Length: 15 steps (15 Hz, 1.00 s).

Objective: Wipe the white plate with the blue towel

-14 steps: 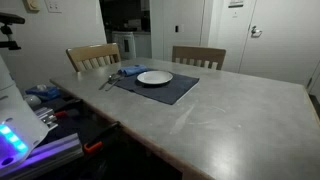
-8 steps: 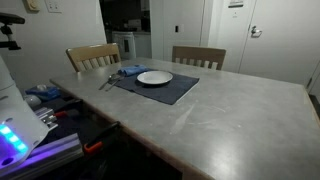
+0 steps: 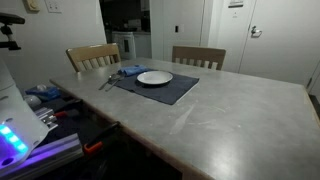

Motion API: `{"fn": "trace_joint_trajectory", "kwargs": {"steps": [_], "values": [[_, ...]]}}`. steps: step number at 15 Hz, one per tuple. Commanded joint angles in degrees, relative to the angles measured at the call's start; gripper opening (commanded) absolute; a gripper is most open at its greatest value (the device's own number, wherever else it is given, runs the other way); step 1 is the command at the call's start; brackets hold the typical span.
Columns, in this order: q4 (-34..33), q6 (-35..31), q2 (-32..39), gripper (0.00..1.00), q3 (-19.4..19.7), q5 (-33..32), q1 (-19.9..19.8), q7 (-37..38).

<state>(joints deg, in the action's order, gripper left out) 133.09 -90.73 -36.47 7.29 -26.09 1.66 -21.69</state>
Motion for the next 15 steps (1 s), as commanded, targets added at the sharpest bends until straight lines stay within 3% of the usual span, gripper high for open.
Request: {"fn": "trace_joint_trajectory", "kwargs": {"steps": [1, 5, 10, 11, 15], "values": [[-2.3, -4.0, 5.8, 1.00, -2.0, 0.3, 1.2, 2.3], [-3.8, -8.5, 11.2, 1.00, -4.9, 1.7, 3.4, 2.9], [-7.1, -7.4, 15.8, 1.00, -9.1, 8.3, 6.1, 4.6], [-4.5, -8.2, 13.2, 1.00, -8.7, 6.6, 5.1, 4.3], [-4.8, -8.2, 13.3, 1.00, -9.1, 6.8, 5.3, 4.7]]}}
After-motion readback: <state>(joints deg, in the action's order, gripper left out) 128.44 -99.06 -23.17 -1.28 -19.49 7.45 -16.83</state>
